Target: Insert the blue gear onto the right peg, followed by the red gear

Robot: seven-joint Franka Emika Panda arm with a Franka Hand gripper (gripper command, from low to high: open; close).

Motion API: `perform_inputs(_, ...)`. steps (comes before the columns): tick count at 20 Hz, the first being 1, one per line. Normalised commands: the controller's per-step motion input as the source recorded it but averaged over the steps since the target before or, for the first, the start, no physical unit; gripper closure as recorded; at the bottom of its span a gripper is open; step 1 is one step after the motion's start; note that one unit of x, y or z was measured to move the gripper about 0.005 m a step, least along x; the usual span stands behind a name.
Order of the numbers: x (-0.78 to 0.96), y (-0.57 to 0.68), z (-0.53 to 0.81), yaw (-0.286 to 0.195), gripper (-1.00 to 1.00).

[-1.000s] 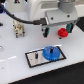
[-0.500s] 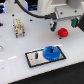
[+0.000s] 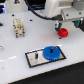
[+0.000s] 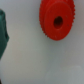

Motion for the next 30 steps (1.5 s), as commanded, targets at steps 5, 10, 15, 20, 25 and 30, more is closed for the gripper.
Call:
perform_inputs(5,-0.16,-0.17,-0.30,0.000,-1.00)
perform_inputs(10,-0.13,-0.16,-0.29,0.000,-1.00)
perform_inputs(15,-0.23,-0.02,-0.15,0.000,1.00)
perform_inputs(20,-0.21,0.02,-0.01,0.000,1.00)
perform_inputs(25,-0.09,0.02,0.07,0.000,1.00)
perform_inputs(30,0.04,-0.04,0.48,0.000,1.00)
